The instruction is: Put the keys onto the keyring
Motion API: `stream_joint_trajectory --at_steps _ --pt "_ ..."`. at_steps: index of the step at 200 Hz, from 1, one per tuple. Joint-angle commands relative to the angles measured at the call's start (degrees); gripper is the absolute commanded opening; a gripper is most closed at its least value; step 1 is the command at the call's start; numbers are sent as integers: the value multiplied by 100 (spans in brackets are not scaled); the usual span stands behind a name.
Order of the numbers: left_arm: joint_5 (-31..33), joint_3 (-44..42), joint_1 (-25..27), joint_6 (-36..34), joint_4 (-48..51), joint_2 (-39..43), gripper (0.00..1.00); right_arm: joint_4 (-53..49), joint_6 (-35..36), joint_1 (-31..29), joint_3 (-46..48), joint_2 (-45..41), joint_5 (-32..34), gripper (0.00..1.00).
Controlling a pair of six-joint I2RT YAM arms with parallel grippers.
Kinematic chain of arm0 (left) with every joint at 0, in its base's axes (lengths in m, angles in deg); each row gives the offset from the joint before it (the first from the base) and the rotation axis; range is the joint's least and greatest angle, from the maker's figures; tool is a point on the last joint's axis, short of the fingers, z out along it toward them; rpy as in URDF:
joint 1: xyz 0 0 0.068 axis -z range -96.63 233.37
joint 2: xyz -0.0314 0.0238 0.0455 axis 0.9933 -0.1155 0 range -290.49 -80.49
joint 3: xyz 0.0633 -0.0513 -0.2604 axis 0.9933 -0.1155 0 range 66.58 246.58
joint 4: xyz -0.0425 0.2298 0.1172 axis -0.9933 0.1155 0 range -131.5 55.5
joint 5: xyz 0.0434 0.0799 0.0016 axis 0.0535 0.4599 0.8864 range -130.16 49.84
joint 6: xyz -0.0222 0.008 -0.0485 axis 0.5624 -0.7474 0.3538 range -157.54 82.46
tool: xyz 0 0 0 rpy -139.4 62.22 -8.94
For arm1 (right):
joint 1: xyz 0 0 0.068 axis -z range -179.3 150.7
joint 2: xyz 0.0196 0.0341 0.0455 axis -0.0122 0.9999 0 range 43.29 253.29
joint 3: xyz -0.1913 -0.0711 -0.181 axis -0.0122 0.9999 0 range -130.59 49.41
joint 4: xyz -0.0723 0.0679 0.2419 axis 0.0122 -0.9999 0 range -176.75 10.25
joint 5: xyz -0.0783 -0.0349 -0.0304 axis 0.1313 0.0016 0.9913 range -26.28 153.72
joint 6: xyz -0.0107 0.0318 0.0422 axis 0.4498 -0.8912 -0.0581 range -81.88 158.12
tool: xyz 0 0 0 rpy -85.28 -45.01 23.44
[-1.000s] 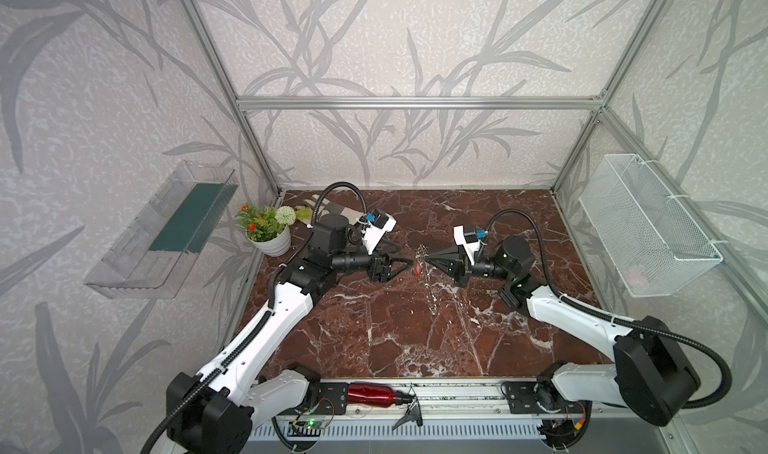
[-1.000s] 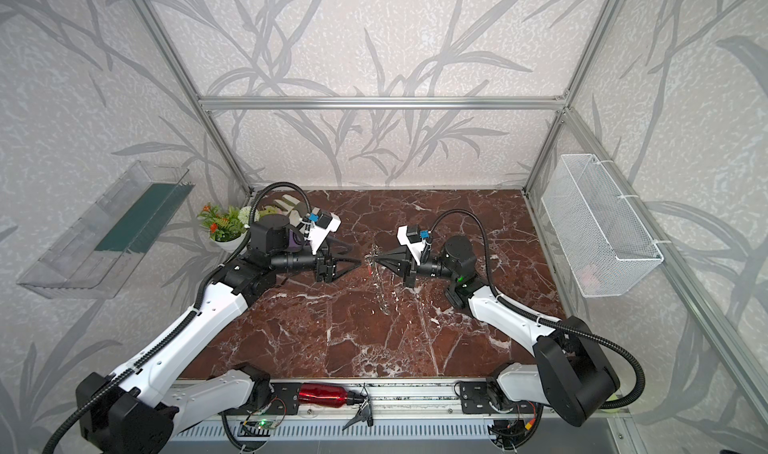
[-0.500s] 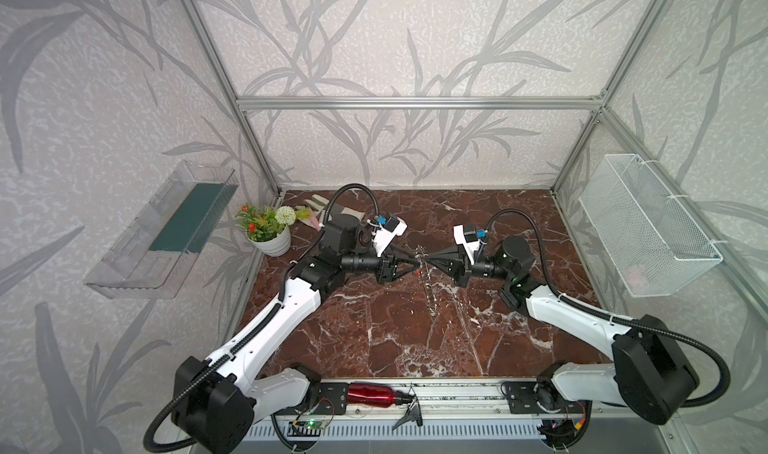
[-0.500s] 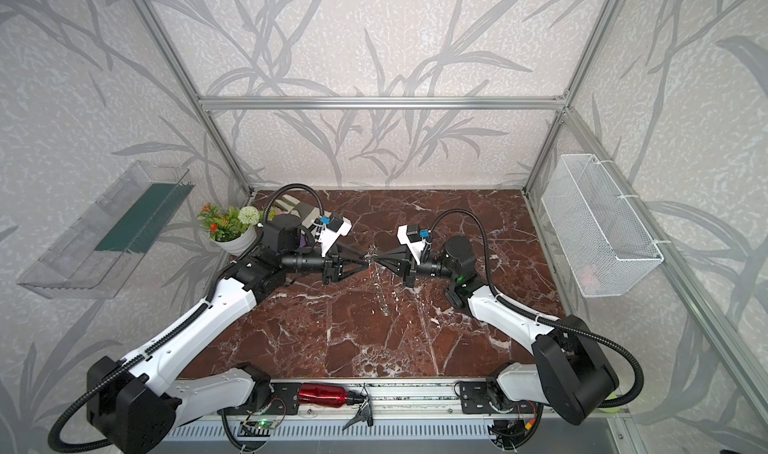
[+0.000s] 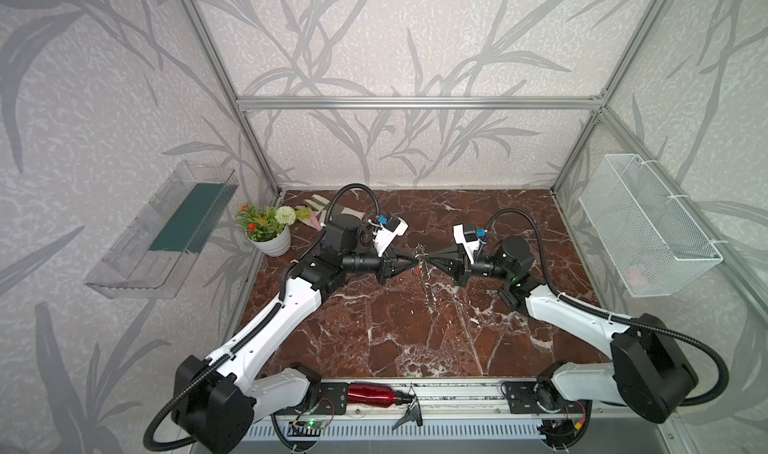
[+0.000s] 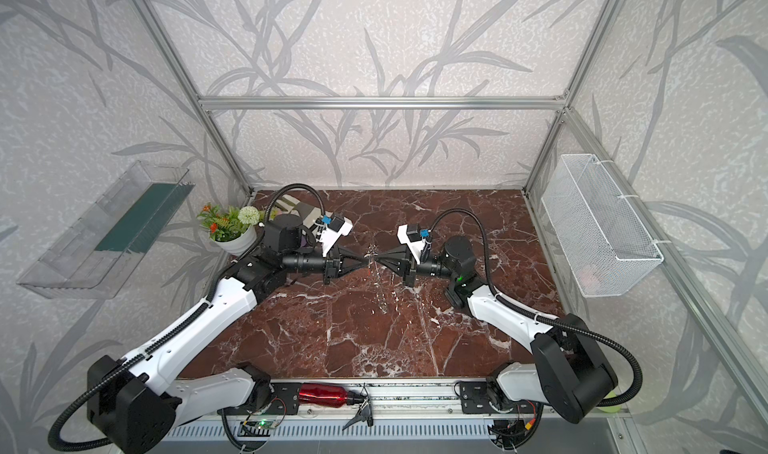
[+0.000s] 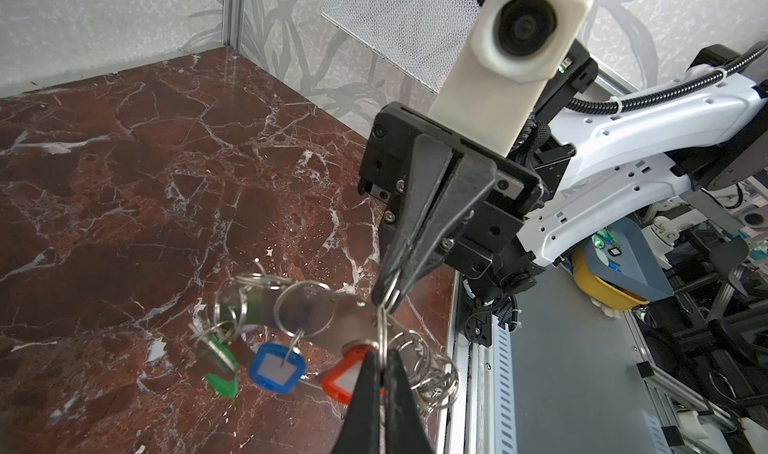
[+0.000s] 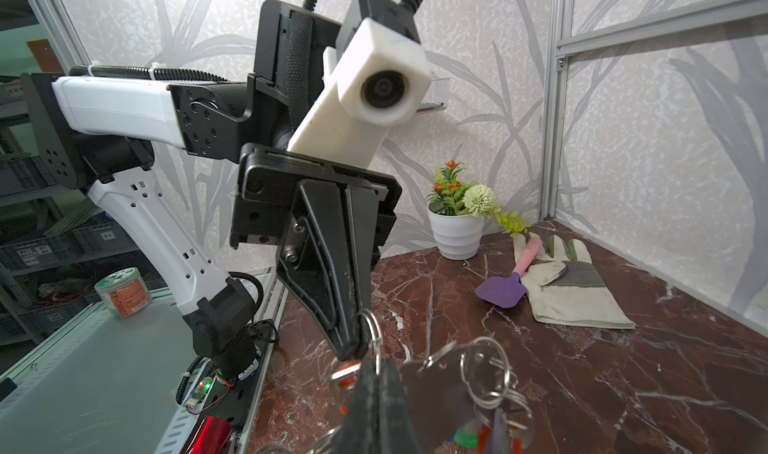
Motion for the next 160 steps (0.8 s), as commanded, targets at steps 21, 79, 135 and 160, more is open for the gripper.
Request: stream_joint_trajectory --at_steps 21,79,135,160 --pt "635 443 16 68 729 -54 0 443 -37 -25 -75 -18 -124 0" --pt "743 1002 1 -30 2118 -370 0 771 -184 -26 -52 -25 -191 0" --pt "480 1588 -128 -60 2972 -1111 0 976 -300 -22 -30 -62 -243 0" --pt "-62 1837 -147 -165 3051 -1516 0 1042 -344 -34 -14 -54 -248 0"
